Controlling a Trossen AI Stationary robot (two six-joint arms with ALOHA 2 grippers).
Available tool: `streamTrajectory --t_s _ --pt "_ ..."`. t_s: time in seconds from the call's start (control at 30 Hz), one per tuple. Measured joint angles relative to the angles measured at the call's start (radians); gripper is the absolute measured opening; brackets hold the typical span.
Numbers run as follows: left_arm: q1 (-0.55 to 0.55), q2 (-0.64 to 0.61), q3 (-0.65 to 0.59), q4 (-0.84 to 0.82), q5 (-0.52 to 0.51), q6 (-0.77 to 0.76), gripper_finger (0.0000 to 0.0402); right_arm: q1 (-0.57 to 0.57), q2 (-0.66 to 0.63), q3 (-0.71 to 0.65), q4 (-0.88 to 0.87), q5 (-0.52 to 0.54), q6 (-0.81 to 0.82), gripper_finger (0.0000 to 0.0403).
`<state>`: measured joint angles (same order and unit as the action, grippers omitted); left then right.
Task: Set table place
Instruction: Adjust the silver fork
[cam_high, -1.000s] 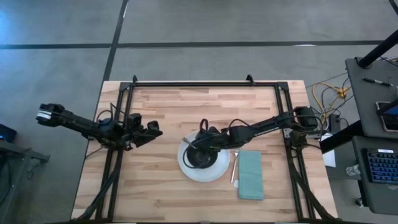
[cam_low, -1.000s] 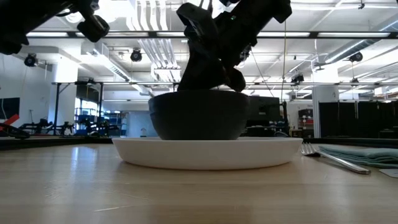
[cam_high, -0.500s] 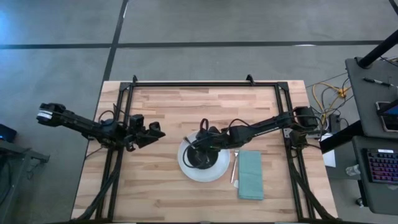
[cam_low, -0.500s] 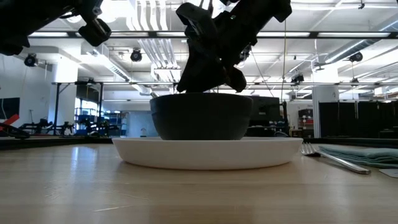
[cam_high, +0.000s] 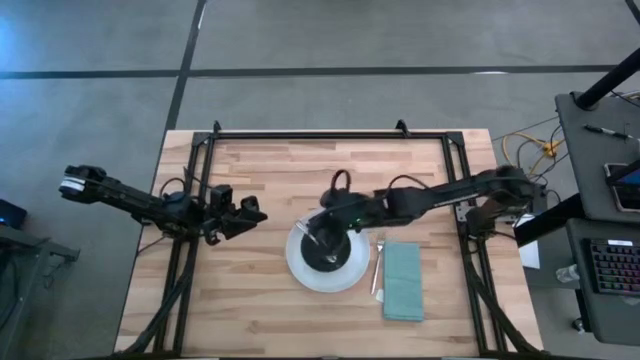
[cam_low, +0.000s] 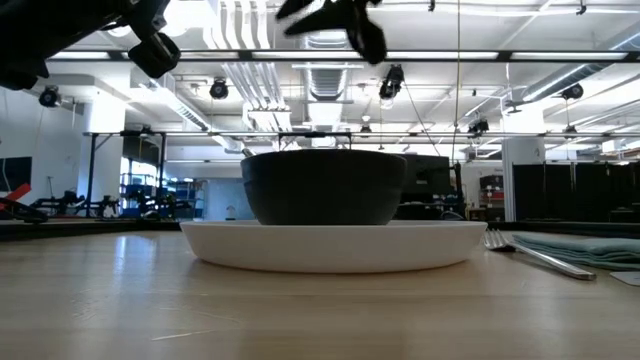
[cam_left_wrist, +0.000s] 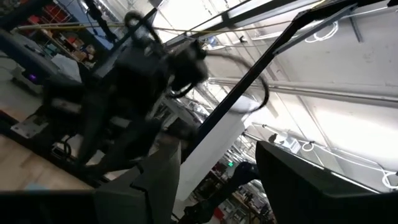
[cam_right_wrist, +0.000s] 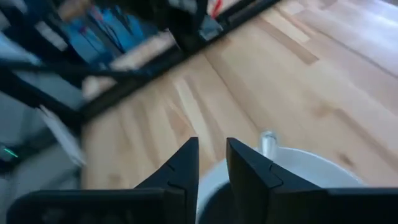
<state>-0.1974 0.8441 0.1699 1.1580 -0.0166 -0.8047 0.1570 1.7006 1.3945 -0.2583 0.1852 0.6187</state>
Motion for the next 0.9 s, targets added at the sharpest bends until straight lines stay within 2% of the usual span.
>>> streamTrajectory --t_s 0.13,0.23,0.37,0.47,0.57,0.73,0.9 --pt "0.0 0.002 0.0 0.003 0.001 -0.044 0.0194 0.0 -0.067 0.016 0.006 0.0 0.16 0.0069" --pt "0.0 -0.002 0.0 0.005 0.03 -0.106 0.0194 0.001 -0.119 0.025 0.009 -0.001 0.174 0.0068" --pt "0.0 -0.015 0.007 0.049 0.103 -0.075 0.0194 0.038 -0.187 0.035 0.03 -0.004 -0.037 0.0072" --pt "0.001 -0.03 0.046 0.023 0.204 0.002 0.0194 0.09 -0.23 0.039 0.095 -0.013 -0.204 0.0077" --pt "0.0 -0.035 0.114 -0.146 0.278 0.012 0.0194 0.133 -0.273 0.04 0.121 -0.058 -0.31 0.0079" --pt "0.001 -0.034 0.284 -0.613 0.377 0.069 0.0194 0.177 -0.335 0.039 0.077 -0.137 -0.382 0.0075" --pt "0.021 -0.049 0.402 -0.788 0.398 0.202 0.0194 0.176 -0.417 0.004 -0.032 -0.137 -0.384 0.0068"
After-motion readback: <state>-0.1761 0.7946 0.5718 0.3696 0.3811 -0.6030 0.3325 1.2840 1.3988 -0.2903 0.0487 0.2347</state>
